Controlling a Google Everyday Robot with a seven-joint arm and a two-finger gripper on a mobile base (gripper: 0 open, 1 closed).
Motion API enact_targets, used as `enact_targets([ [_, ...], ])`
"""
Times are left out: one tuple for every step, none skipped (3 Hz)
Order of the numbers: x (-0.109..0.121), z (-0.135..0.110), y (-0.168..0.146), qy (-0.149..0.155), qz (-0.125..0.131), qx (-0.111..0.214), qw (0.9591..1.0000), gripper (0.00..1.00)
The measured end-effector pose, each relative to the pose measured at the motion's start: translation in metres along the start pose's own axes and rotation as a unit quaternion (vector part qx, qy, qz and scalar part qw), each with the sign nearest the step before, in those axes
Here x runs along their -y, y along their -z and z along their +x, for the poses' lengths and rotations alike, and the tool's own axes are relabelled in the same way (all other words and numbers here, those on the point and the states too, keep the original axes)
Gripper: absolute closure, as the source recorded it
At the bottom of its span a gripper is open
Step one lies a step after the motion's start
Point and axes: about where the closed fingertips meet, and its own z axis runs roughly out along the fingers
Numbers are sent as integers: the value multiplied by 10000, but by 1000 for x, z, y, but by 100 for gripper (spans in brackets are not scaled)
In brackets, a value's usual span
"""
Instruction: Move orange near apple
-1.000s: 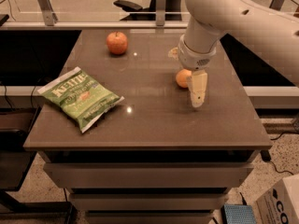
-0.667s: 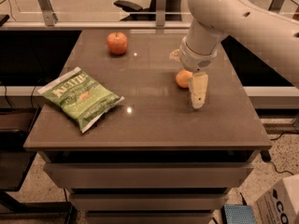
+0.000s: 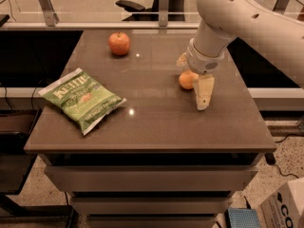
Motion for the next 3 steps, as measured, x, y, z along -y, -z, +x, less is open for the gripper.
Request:
enact_targets([
  [0, 3, 4, -7, 10, -38, 10000, 38],
  [1, 3, 7, 1, 19, -64, 10000, 61],
  [2, 3, 9, 1, 20, -65, 10000, 85],
])
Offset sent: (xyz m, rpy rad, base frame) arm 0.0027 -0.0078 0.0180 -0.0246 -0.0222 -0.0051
